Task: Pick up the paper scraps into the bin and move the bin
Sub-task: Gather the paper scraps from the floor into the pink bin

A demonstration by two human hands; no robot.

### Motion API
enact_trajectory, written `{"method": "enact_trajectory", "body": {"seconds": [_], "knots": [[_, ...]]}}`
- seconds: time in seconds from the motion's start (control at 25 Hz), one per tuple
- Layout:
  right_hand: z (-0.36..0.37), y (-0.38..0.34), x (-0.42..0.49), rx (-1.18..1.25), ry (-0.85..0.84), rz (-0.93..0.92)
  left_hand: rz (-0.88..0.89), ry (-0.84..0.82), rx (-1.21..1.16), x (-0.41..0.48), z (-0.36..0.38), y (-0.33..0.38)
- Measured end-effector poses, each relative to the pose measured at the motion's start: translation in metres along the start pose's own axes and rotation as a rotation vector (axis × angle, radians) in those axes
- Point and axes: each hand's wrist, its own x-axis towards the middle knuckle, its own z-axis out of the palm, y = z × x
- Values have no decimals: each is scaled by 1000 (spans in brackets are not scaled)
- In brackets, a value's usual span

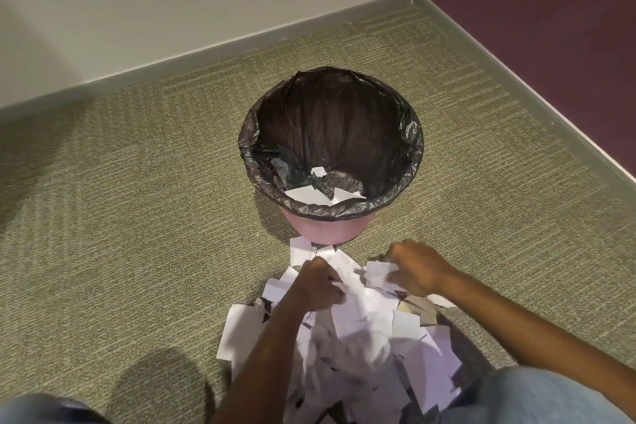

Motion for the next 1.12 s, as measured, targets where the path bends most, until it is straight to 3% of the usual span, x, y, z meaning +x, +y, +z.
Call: {"method": "enact_trajectory", "body": {"seconds": [0.12, 0.28, 0.44, 0.6, 0.8, 0.88, 1.12], "knots": [[-58, -10, -27, -16, -50, -59, -25, -215, 74, -17, -48, 41], [-138, -40, -77, 181, -52, -181, 94, -249, 121, -65, -124, 93], [-193, -67, -115, 380, 55, -289, 150, -225, 13, -114, -179, 141], [-215, -82, -115, 510, 251, -283, 223, -91, -90, -128, -206, 162], [-214, -88, -67, 616, 486, -99, 179, 283, -77, -79, -222, 160], [-211, -89, -49, 606, 527, -54, 200, 391, -11, -57, -220, 158], [-200, -93, -18, 539, 502, -44, 236, 458, 61, -23, -201, 145]]}}
